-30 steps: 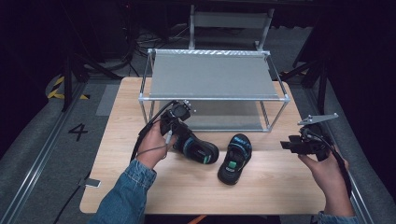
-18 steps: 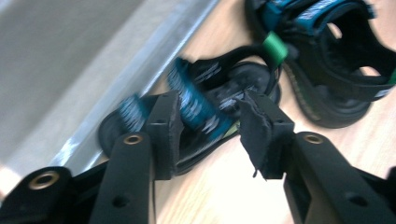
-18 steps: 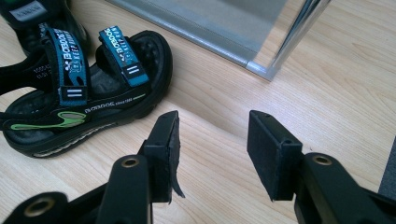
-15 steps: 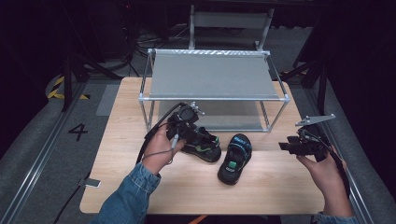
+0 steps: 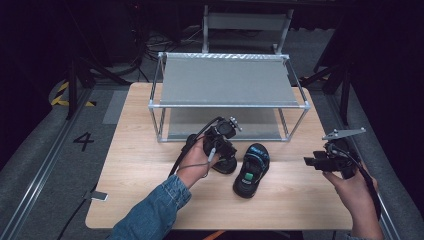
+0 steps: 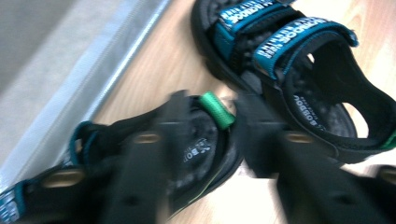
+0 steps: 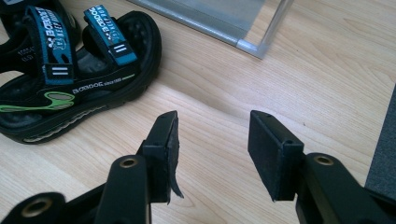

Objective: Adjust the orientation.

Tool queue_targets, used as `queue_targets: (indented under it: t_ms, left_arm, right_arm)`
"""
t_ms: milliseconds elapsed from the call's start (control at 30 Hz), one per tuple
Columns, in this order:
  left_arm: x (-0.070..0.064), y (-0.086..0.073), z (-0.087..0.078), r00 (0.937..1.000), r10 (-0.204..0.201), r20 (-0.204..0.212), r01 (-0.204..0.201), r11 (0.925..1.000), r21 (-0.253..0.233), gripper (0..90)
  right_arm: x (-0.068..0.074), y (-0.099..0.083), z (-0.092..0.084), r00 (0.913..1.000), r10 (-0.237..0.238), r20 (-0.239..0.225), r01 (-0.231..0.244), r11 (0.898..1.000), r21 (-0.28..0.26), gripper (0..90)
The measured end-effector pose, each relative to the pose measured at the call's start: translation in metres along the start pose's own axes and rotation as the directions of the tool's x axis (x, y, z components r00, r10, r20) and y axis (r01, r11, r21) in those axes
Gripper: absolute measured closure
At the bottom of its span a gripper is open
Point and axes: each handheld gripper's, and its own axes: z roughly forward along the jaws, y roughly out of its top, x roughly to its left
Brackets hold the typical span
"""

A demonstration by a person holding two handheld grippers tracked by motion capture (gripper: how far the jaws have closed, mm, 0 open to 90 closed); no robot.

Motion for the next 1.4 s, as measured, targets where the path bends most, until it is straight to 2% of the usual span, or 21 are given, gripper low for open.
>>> queue_targets:
  t_ms: [67,133,300,367,533,567,667,767,833,900,967,1000,1067,1100,1167,1200,1233,1267,1400]
  left_arm:
    - [-0.002,-0.001,-0.002,0.9999,0.014,-0.005,-0.014,0.9999,0.005,83.1]
    - [-0.005,-0.003,-0.008,0.9996,0.018,-0.022,-0.018,0.9998,0.006,85.7]
    - [-0.010,-0.014,-0.026,0.9994,0.023,-0.024,-0.022,0.9997,0.014,86.6]
    - [-0.013,-0.021,-0.032,0.9997,0.024,-0.012,-0.023,0.9995,0.022,86.5]
    - [-0.020,-0.037,-0.044,0.9997,0.025,-0.005,-0.024,0.9978,0.061,86.5]
    - [-0.022,-0.040,-0.047,0.9994,0.035,-0.008,-0.034,0.9968,0.073,86.5]
    - [-0.025,-0.050,-0.050,0.9990,0.045,-0.006,-0.044,0.9918,0.120,86.5]
    - [-0.025,-0.058,-0.050,0.9993,0.030,0.023,-0.033,0.9865,0.160,86.4]
    - [-0.024,-0.059,-0.050,0.9992,0.027,0.028,-0.031,0.9862,0.162,86.2]
    - [-0.022,-0.061,-0.048,0.9985,0.018,0.052,-0.027,0.9821,0.186,85.5]
    - [-0.022,-0.061,-0.048,0.9983,0.019,0.055,-0.029,0.9817,0.188,82.8]
    - [-0.019,-0.061,-0.048,0.9979,0.010,0.064,-0.021,0.9846,0.173,78.6]
    - [-0.016,-0.061,-0.049,0.9979,0.001,0.064,-0.012,0.9859,0.167,70.6]
    - [-0.010,-0.061,-0.052,0.9983,-0.031,0.049,0.024,0.9891,0.145,64.7]
    - [-0.008,-0.061,-0.054,0.9983,-0.038,0.043,0.032,0.9904,0.135,58.6]
    - [-0.003,-0.061,-0.057,0.9985,-0.047,0.028,0.044,0.9929,0.111,58.6]
    - [0.003,-0.061,-0.060,0.9977,-0.067,0.009,0.066,0.9941,0.087,52.9]
    - [0.003,-0.061,-0.060,0.9977,-0.067,0.009,0.066,0.9941,0.087,51.3]
    - [0.019,-0.060,-0.057,0.9946,-0.093,-0.047,0.096,0.9935,0.062,46.2]
  right_arm:
    - [0.001,0.001,0.000,1.0000,-0.010,0.001,0.010,1.000,-0.006,53.7]
    - [0.003,0.003,-0.001,0.9999,-0.014,-0.004,0.014,1.000,-0.008,53.7]
    - [0.005,0.007,0.002,0.9997,-0.023,-0.012,0.023,1.000,-0.011,53.7]
    - [0.006,0.011,0.003,0.9994,-0.030,-0.017,0.030,0.999,-0.012,53.7]
    - [0.010,0.020,0.009,0.9981,-0.053,-0.032,0.053,0.999,-0.009,53.5]
    - [0.011,0.021,0.010,0.9977,-0.059,-0.034,0.058,0.998,-0.010,53.5]
    - [0.013,0.024,0.014,0.9971,-0.064,-0.040,0.064,0.998,-0.004,53.5]
    - [0.014,0.025,0.017,0.9968,-0.068,-0.043,0.068,0.998,0.002,53.2]
    - [0.014,0.025,0.017,0.9966,-0.070,-0.044,0.070,0.998,0.001,53.2]
    - [0.015,0.025,0.017,0.9962,-0.075,-0.044,0.075,0.997,0.003,53.1]
    - [0.015,0.025,0.017,0.9961,-0.076,-0.045,0.076,0.997,0.001,53.0]
    - [0.015,0.025,0.015,0.9965,-0.071,-0.044,0.071,0.997,-0.003,52.7]
    - [0.014,0.023,0.014,0.9968,-0.068,-0.042,0.068,0.998,-0.002,52.7]
    - [0.013,0.022,0.014,0.9969,-0.067,-0.041,0.067,0.998,-0.003,52.5]
    - [0.012,0.020,0.014,0.9974,-0.061,-0.039,0.061,0.998,-0.002,52.4]
    - [0.012,0.019,0.014,0.9978,-0.054,-0.039,0.054,0.999,0.004,52.3]
    - [0.011,0.016,0.014,0.9981,-0.049,-0.038,0.049,0.999,0.010,52.3]
    - [0.011,0.016,0.014,0.9981,-0.049,-0.038,0.049,0.999,0.010,52.3]
    - [0.009,0.011,0.011,0.9987,-0.041,-0.031,0.042,0.999,0.007,52.1]
